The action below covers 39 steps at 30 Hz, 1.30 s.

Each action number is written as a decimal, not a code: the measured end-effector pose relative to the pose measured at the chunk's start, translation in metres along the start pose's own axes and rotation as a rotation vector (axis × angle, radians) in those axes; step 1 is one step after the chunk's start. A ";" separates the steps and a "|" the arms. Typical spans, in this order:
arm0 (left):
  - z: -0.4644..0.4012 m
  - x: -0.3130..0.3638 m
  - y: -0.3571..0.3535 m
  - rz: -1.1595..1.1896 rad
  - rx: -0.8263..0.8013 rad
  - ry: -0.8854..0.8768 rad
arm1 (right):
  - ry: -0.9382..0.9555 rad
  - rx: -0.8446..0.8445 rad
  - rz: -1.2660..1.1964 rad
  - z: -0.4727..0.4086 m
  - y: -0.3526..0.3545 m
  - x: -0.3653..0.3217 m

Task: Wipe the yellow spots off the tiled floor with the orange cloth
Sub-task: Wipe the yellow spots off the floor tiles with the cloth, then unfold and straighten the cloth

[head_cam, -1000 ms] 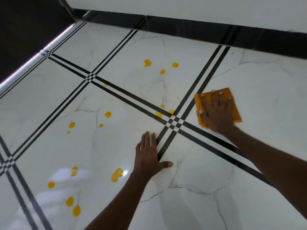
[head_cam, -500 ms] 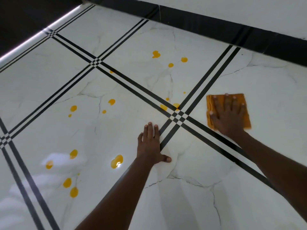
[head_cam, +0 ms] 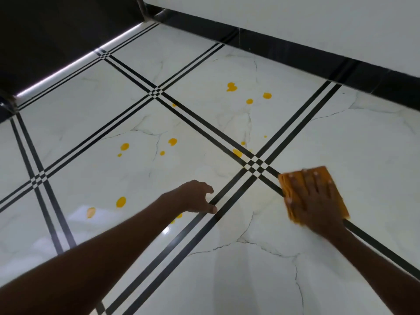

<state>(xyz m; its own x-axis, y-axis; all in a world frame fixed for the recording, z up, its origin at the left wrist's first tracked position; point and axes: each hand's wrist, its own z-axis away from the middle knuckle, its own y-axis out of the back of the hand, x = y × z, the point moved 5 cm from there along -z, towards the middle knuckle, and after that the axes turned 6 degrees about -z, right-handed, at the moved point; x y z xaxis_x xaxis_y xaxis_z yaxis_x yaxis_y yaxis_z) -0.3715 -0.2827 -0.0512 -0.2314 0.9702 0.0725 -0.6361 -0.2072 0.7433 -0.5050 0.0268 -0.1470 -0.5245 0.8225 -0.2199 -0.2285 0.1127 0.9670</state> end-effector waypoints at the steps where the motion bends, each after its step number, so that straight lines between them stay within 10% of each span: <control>1: 0.002 -0.002 -0.002 -0.009 0.016 0.003 | -0.060 0.028 -0.009 -0.020 0.002 -0.006; 11: -0.009 0.016 -0.050 -0.063 0.248 0.011 | 0.311 -0.027 -0.029 0.033 -0.038 -0.139; 18: 0.003 -0.007 -0.026 -0.001 0.324 0.047 | -0.095 0.080 0.009 -0.007 -0.009 -0.068; 25: 0.027 -0.053 0.023 0.039 0.309 0.091 | 0.188 -0.107 0.003 -0.013 -0.028 -0.204; 31: 0.064 -0.073 0.075 0.094 0.334 0.076 | 0.069 -0.300 -0.545 -0.034 0.075 -0.222; 39: 0.119 -0.068 0.142 0.411 0.567 -0.023 | 0.241 -0.164 -0.629 -0.056 0.232 -0.307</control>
<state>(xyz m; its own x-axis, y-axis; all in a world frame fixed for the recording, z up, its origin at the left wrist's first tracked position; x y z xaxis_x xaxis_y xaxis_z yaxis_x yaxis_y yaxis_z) -0.3586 -0.3630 0.1282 -0.3514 0.8308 0.4317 -0.0162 -0.4664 0.8844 -0.4429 -0.2308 0.1377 -0.4146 0.4795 -0.7734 -0.6599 0.4269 0.6184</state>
